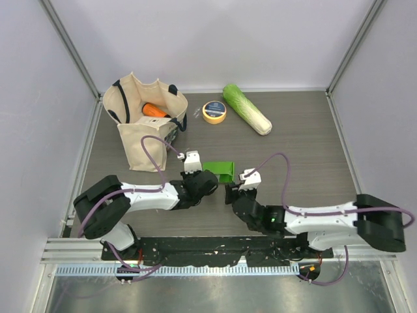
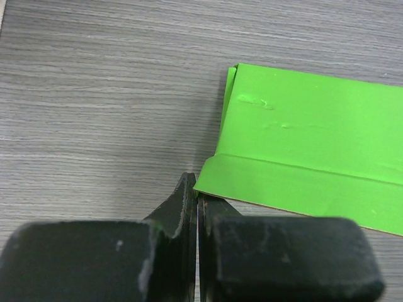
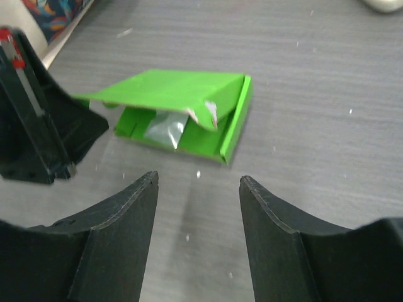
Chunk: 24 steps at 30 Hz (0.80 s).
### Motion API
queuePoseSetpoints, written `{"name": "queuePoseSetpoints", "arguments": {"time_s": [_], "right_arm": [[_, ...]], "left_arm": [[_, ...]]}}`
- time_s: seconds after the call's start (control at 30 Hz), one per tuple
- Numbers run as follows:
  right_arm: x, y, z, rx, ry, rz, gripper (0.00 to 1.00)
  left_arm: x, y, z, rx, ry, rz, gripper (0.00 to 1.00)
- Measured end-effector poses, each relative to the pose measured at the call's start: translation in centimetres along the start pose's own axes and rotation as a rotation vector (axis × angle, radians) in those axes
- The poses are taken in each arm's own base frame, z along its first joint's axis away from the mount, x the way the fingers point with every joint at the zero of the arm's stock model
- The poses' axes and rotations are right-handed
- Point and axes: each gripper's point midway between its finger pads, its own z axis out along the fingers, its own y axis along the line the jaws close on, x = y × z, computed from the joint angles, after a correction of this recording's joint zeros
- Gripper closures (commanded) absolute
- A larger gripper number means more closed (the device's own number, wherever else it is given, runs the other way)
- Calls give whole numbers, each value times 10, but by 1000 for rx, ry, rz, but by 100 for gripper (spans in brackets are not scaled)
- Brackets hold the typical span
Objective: Fold the paper box
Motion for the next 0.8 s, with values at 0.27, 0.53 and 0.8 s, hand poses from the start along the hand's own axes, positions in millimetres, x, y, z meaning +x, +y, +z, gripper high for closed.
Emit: {"name": "queuePoseSetpoints", "arguments": {"time_s": [0.27, 0.53, 0.8], "right_arm": [[18, -36, -31, -20, 268, 73, 40], [-43, -71, 8, 62, 344, 480, 35], [-13, -33, 32, -48, 512, 597, 35]], "left_arm": [[0, -6, 0, -2, 5, 15, 100], [-1, -12, 0, -2, 9, 33, 100], [1, -13, -1, -7, 14, 48, 100]]}}
